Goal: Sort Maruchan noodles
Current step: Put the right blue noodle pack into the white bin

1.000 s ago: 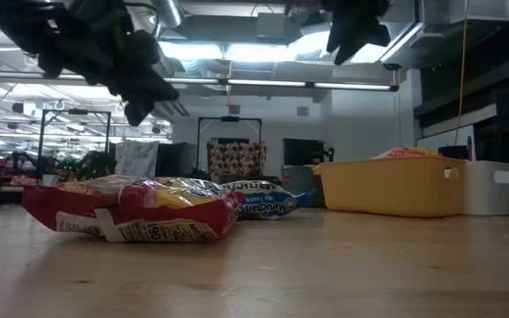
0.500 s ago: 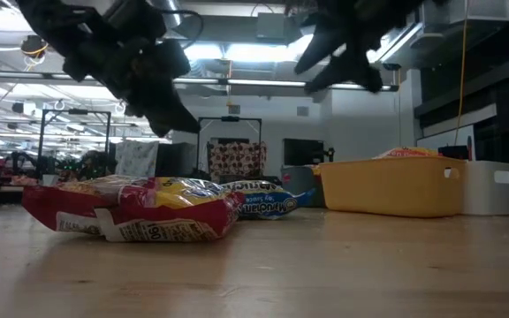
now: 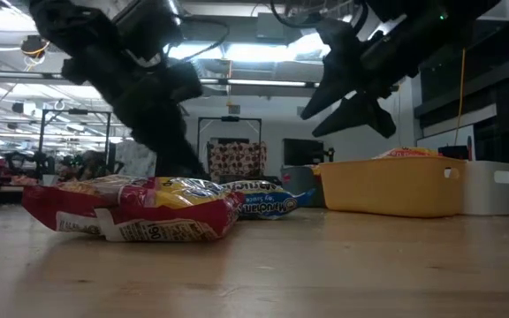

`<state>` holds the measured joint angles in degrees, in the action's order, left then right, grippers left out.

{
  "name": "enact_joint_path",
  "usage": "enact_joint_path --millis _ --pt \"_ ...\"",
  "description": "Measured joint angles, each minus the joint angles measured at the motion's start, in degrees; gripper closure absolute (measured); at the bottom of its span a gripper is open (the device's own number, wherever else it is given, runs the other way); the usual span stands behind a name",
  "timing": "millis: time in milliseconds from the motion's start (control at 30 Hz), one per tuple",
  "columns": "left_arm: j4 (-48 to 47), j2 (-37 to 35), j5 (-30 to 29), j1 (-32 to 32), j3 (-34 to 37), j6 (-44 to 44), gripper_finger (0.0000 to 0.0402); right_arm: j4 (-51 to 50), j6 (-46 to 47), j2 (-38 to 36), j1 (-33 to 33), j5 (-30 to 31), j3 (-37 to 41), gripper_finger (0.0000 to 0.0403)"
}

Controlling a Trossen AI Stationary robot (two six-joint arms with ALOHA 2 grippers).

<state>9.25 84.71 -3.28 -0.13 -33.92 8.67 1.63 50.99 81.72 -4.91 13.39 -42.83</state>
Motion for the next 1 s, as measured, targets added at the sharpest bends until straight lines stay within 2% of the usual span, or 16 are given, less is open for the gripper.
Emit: enact_joint_path --millis 133,300,500,700,800,1000 --pt "-1.33 4.81 -2.35 -0.87 -4.18 -0.74 0.0401 -0.12 -1.46 0.04 0.00 -0.49 0.09 0.0253" --pt "-2.98 10.44 -0.48 -0.77 -7.69 4.11 0.0401 -0.20 -1.77 0.04 0.00 -2.54 0.09 0.0253" --pt "-4.25 9.90 -3.38 -1.54 -7.55 7.41 0.0401 -0.41 -2.26 0.04 0.00 -2.93 0.09 0.0253" --pt "-5.54 9.92 -3.49 -1.93 -7.51 9.61 0.0401 -0.98 -0.89 0.64 0.02 -3.90 0.09 0.0250" --pt "-6.03 9.92 -3.51 -1.93 -7.51 10.44 0.0401 -0.63 0.58 1.64 0.00 -4.85 -0.01 0.0230" --pt "-8.18 7.61 -3.11 -2.11 -7.29 10.28 0.0401 -1.06 2.30 4.41 0.00 -5.87 0.02 0.0163"
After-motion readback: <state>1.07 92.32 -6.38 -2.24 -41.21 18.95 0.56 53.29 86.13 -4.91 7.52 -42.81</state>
